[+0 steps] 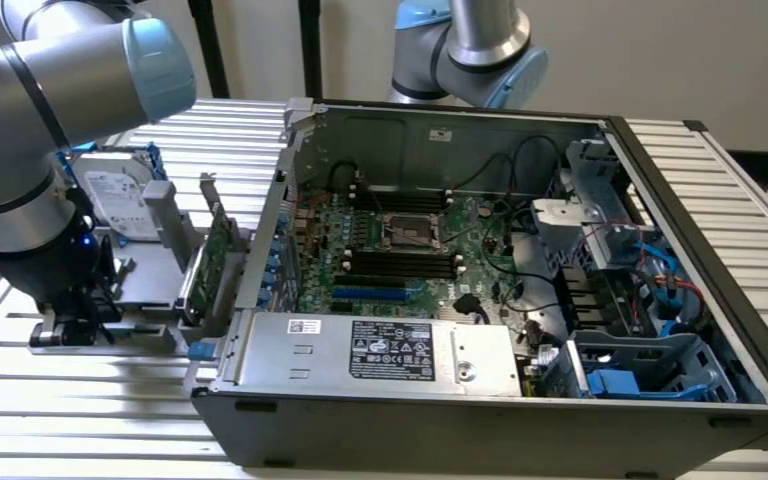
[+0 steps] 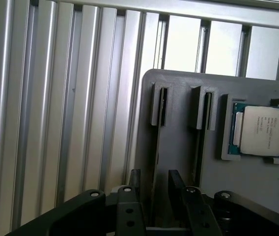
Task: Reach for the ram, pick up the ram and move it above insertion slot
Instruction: 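Pick up the ram and move it above insertion slot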
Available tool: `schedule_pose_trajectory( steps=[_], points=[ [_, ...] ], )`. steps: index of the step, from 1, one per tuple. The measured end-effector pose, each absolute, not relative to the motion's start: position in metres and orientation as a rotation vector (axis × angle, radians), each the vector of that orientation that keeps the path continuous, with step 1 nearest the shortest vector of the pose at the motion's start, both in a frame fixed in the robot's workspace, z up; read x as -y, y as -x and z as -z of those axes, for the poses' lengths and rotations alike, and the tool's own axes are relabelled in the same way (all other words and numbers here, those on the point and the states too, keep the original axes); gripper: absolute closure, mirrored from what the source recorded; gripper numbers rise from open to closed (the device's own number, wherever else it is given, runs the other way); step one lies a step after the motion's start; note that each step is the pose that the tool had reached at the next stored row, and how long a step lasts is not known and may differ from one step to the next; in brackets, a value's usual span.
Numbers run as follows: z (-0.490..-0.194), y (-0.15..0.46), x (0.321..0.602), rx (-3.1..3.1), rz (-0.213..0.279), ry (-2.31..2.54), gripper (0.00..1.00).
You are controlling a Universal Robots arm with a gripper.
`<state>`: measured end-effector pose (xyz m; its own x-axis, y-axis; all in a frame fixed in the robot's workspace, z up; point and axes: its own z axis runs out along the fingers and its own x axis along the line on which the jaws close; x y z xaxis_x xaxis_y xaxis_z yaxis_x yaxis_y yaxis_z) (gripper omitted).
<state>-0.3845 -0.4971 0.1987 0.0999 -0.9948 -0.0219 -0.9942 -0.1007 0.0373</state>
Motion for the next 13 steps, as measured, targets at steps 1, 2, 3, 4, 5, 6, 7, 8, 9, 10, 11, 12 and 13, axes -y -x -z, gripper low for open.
schedule_pose_trajectory(
  steps=[1,2,3,4,5,6,7,8,9,10,11,12,13],
  points=[
    [-0.1985,0.3845,0.4969,2.098,0.065,-2.32,0.64],
    [-0.1982,0.3845,0.4967,2.098,0.065,-2.32,0.64],
    [-0.1979,0.3845,0.4965,2.098,0.065,-2.32,0.64],
    [-0.1976,0.3845,0.4963,2.098,0.065,-2.32,0.64],
    [-0.1974,0.3845,0.4961,2.098,0.065,-2.32,0.64],
    [-0.1971,0.3845,0.496,2.098,0.065,-2.32,0.64],
    [-0.197,0.3845,0.4958,2.098,0.065,-2.32,0.64],
    [-0.1968,0.3845,0.4956,2.098,0.065,-2.32,0.66],
    [-0.1968,0.3845,0.4955,2.098,0.065,-2.32,0.72],
    [-0.1968,0.3845,0.4954,2.098,0.065,-2.32,0.78],
    [-0.1968,0.3845,0.4954,2.098,0.065,-2.32,0.78],
    [-0.1968,0.3845,0.4953,2.098,0.065,-2.32,0.84],
    [-0.1968,0.3845,0.4953,2.098,0.065,-2.32,0.84]
  ],
)
